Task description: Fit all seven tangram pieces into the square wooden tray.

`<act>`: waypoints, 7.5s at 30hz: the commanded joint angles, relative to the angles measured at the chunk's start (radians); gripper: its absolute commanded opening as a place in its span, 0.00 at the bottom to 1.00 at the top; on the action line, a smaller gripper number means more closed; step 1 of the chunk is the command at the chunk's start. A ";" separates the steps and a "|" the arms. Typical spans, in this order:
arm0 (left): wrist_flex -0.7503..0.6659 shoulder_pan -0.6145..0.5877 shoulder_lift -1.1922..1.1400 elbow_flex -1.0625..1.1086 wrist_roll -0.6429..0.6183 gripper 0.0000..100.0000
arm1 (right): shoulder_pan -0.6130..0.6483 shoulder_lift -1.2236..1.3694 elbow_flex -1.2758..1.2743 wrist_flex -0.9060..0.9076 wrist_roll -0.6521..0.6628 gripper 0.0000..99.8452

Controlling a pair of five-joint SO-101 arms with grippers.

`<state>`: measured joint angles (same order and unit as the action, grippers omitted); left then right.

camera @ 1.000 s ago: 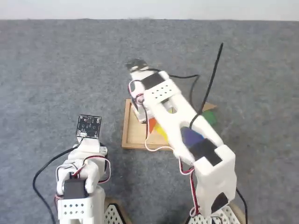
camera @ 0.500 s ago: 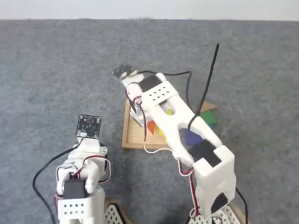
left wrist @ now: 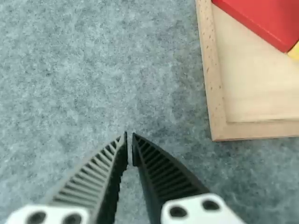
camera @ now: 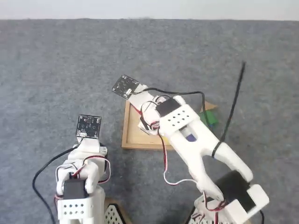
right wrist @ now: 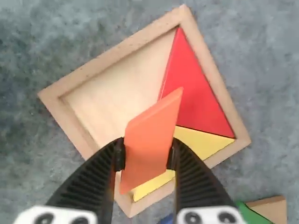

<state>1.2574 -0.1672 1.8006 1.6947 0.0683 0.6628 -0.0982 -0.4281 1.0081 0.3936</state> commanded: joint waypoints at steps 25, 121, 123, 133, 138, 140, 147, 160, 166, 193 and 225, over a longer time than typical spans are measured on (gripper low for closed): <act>0.003 0.005 0.017 -0.010 0.002 0.02 | -1.010 -0.341 -0.354 0.093 0.189 0.05; 0.003 0.005 0.017 -0.010 0.002 0.02 | -1.027 -0.369 -0.555 -0.027 0.203 0.23; 0.003 0.005 0.017 -0.010 0.002 0.02 | -1.027 -0.343 -0.552 -0.030 0.224 0.23; 0.003 0.005 0.017 -0.010 0.002 0.02 | -1.049 -0.318 -0.557 -0.071 0.232 0.22; 0.003 0.005 0.017 -0.010 0.002 0.02 | -1.129 -0.308 -0.559 -0.090 0.278 0.22; 0.003 0.005 0.017 -0.010 0.002 0.02 | -1.152 -0.275 -0.551 -0.094 0.295 0.22; 0.003 0.005 0.017 -0.010 0.002 0.02 | -1.194 -0.139 -0.548 -0.199 0.307 0.21; 0.003 0.005 0.017 -0.010 0.002 0.02 | -1.090 -0.438 -0.499 0.035 0.305 0.21; 0.003 0.005 0.017 -0.010 0.002 0.02 | -1.049 -0.366 -0.502 -0.001 0.304 0.21; 0.003 0.005 0.017 -0.010 0.002 0.02 | -1.162 -0.077 -0.443 -0.217 0.281 0.20; 0.003 0.005 0.017 -0.010 0.002 0.02 | -1.119 -0.008 -0.397 -0.214 0.304 0.19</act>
<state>1.2574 -0.1688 1.8006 1.6947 0.0683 -0.4127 -0.1181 -0.8577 0.8055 0.6682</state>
